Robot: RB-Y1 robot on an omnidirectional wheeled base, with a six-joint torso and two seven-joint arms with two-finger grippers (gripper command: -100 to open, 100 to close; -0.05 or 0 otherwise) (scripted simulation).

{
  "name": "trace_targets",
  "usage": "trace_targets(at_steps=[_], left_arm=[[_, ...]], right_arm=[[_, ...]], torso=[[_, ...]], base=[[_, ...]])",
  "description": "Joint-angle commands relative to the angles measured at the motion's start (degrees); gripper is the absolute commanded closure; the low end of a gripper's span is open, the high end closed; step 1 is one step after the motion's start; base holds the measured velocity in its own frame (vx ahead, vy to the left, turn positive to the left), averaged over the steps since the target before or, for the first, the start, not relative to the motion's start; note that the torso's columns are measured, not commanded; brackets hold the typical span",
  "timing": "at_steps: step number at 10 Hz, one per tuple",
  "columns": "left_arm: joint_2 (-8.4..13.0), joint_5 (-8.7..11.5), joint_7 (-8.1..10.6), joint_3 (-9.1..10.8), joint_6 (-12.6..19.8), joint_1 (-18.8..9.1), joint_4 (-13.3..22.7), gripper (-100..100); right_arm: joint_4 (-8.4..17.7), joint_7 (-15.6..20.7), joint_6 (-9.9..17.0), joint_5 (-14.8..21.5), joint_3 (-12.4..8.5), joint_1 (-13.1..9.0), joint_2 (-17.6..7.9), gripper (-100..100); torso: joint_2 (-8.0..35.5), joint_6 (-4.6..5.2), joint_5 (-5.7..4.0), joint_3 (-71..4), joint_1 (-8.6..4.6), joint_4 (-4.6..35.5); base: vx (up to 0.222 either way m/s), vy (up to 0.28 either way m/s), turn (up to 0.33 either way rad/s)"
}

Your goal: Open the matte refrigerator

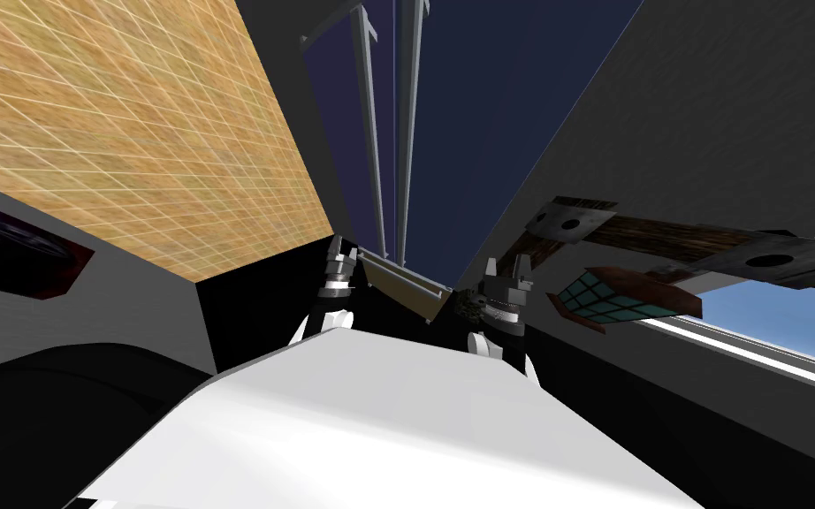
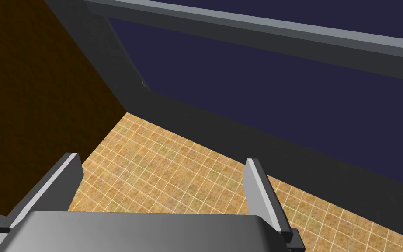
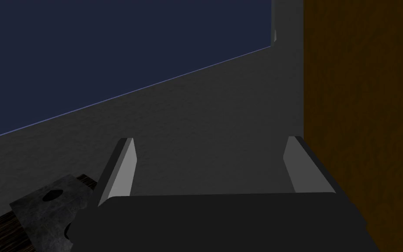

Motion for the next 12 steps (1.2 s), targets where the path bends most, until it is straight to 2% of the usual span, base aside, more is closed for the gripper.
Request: trace_targets(at_steps=[1, 9, 10, 12], left_arm=[[0.0, 0.0, 0.0, 0.0, 0.0, 0.0, 0.0, 0], [0.0, 0.0, 0.0, 0.0, -0.01, 0.0, -0.02, 0], [1.88, 0.02, 0.0, 0.16, -0.38, -0.24, 0.93, -100], [4.37, 0.07, 0.01, 0.52, -1.26, -0.78, 3.04, -100]], right_arm=[[0.0, 0.0, 0.0, 0.0, 0.0, 0.0, 0.0, 0], [-0.02, 0.0, -0.01, 0.0, 0.0, 0.0, 0.0, 0], [-0.02, 0.0, -0.01, 0.0, 0.0, 0.0, 0.0, 0], [0.01, 0.0, 0.0, 0.0, 0.0, 0.01, 0.01, 0]], torso=[[2.32, 0.0, 0.0, -4.67, 0.0, 2.35], [35.39, 0.0, 0.0, -70.73, 0.0, 35.37], [39.62, 0.0, 0.0, -79.19, 0.0, 39.6], [42.06, 0.0, -0.03, -84.27, -0.11, 42.05]], base=[[0.0, 0.0, 0.0], [0.0, 0.0, 0.0], [0.009, -0.017, 0.001], [0.016, -0.059, 0.003]])
